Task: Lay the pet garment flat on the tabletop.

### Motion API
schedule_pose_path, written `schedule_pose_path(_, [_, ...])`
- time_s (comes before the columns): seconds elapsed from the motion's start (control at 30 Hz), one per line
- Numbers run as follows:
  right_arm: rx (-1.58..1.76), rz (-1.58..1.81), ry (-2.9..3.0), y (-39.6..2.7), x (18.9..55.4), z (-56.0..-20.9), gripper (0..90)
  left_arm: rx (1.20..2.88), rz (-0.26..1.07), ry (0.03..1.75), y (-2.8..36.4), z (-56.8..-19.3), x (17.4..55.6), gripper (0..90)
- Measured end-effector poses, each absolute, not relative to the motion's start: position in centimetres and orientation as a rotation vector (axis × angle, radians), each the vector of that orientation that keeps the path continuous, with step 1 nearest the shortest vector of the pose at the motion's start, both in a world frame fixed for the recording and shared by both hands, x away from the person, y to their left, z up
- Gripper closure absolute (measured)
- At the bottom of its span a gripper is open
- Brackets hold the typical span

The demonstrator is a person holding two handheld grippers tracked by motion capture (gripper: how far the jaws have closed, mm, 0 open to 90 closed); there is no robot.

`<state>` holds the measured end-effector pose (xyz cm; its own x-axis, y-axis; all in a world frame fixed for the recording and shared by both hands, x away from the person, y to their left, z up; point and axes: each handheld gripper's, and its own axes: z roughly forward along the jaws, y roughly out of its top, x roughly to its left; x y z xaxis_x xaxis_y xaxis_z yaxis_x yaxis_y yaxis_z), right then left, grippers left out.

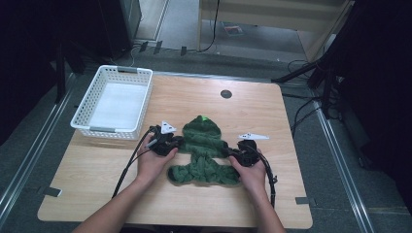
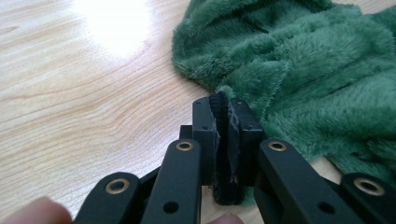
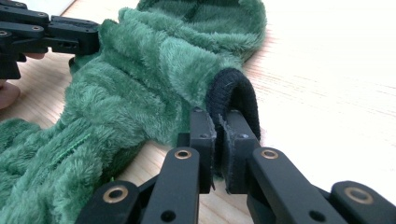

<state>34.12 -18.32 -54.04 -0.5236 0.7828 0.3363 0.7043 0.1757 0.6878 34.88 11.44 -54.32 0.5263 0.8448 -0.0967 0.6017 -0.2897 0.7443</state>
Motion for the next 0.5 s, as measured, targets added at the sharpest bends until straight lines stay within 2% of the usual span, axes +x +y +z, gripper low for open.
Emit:
schedule_pose_path(0.03, [1.491, 1.281, 2.332, -18.3, 34.1, -54.0, 81.9, 2.003, 0.403, 1.182, 11.4, -54.4, 34.9, 82.4])
schedule_pose_path(0.07, [1.51, 1.285, 2.328, -18.4, 34.1, -53.9, 74.8, 1.999, 0.393, 1.18, 11.4, -54.3, 35.0, 80.2])
schedule_pose_path(0.13, [1.513, 1.316, 2.346, -18.6, 34.1, -53.4, 58.9, 1.978, 0.371, 1.168, 11.6, -54.1, 34.9, 65.6])
schedule_pose_path(0.17, [1.509, 1.351, 2.356, -18.9, 34.0, -53.0, 54.5, 1.966, 0.368, 1.152, 11.7, -53.9, 34.7, 59.5])
schedule_pose_path(0.27, [1.45, 1.466, 2.326, -19.5, 33.7, -51.2, 55.4, 1.91, 0.365, 1.132, 12.2, -53.0, 34.6, 55.1])
schedule_pose_path(0.4, [1.401, 1.452, 2.239, -18.2, 34.7, -49.3, 63.5, 1.9, 0.387, 1.148, 11.6, -52.5, 35.1, 56.6])
schedule_pose_path(0.5, [1.414, 1.43, 2.21, -16.2, 36.9, -49.0, 65.5, 1.923, 0.394, 1.109, 10.1, -52.4, 34.9, 58.4])
